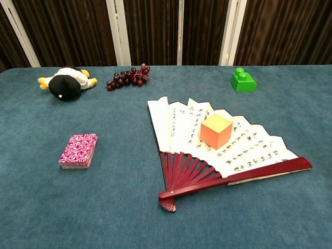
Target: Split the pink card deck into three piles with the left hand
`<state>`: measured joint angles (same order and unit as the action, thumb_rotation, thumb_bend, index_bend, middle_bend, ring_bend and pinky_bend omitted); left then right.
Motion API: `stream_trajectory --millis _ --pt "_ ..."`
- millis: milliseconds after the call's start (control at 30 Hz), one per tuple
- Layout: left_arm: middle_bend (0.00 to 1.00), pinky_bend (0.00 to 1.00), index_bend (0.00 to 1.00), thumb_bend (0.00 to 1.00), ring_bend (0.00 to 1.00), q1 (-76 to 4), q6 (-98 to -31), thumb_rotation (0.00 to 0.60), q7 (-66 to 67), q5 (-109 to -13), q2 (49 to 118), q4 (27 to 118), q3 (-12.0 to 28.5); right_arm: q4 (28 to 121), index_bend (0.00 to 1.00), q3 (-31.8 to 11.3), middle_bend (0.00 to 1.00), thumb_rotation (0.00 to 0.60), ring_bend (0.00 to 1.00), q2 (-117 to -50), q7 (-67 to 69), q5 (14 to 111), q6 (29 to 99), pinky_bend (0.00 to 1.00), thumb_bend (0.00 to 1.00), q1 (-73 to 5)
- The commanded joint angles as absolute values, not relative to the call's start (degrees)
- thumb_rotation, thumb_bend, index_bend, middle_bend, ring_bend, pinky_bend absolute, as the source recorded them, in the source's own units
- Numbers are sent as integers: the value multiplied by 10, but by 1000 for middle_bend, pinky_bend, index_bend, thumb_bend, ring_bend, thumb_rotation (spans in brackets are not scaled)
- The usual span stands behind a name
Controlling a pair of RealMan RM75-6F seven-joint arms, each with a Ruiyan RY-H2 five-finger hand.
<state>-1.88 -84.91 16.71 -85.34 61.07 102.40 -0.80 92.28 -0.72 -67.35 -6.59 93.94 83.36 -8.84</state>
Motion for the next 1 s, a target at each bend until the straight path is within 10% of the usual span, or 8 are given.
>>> stream_trajectory --millis 33,500,1000 --pt "0 0 0 101 0 -19 -849 600 168 -853 611 1024 -8 923 0 -7 0 600 0 -673 -65 939 834 36 369 -88" --pt "0 0 0 102 0 -44 -807 600 191 -813 609 1045 9 925 0 -6 0 600 0 -674 -67 942 833 36 369 -89" --pt "0 0 26 102 0 -230 -634 600 416 -508 704 1095 98 926 0 -5 0 600 0 -671 -51 943 832 36 369 -90"
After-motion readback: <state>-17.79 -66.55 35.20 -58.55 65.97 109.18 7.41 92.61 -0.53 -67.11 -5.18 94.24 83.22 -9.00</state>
